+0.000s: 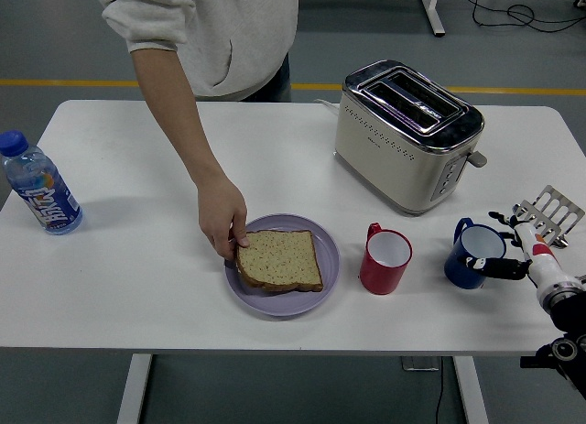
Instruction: Pick up the cup,pour liquid into bread,place the cup on the desk
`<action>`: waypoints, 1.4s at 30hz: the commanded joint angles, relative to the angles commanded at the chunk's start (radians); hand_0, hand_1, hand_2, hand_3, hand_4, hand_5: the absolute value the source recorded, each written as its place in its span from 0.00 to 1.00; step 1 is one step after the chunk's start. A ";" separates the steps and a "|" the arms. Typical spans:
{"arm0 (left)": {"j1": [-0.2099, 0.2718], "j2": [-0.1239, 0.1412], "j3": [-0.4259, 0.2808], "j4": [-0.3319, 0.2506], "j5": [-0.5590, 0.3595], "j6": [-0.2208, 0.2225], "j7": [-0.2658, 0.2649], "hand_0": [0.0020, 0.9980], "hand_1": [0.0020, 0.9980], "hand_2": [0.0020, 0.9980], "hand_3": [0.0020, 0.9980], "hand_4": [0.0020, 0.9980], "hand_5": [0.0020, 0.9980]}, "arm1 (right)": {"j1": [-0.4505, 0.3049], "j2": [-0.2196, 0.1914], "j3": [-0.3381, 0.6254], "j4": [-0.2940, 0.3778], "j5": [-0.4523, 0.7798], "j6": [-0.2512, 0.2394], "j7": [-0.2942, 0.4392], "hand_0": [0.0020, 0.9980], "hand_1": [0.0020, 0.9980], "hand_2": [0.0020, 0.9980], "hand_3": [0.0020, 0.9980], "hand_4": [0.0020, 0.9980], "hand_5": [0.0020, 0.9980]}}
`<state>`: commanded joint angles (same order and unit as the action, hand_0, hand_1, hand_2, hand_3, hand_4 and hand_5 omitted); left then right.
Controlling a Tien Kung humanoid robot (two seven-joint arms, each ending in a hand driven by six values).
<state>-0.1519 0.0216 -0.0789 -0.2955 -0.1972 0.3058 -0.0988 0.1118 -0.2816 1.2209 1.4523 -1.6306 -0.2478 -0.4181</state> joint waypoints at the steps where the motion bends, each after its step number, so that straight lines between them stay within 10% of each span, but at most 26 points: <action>1: 0.000 0.000 -0.001 0.000 0.000 0.000 0.000 0.71 0.72 0.73 0.58 0.28 1.00 | 0.001 0.001 -0.001 -0.001 -0.001 -0.001 -0.002 0.92 0.85 0.94 0.88 0.96 0.16; 42: 0.001 -0.001 -0.006 0.000 0.005 0.002 0.004 0.71 0.72 0.73 0.58 0.28 1.00 | 0.052 0.024 -0.051 -0.072 -0.005 -0.047 -0.033 0.92 0.82 0.91 0.87 0.97 0.17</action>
<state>-0.1511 0.0207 -0.0849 -0.2954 -0.1926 0.3077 -0.0944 0.1643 -0.2578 1.1699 1.3807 -1.6359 -0.2948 -0.4515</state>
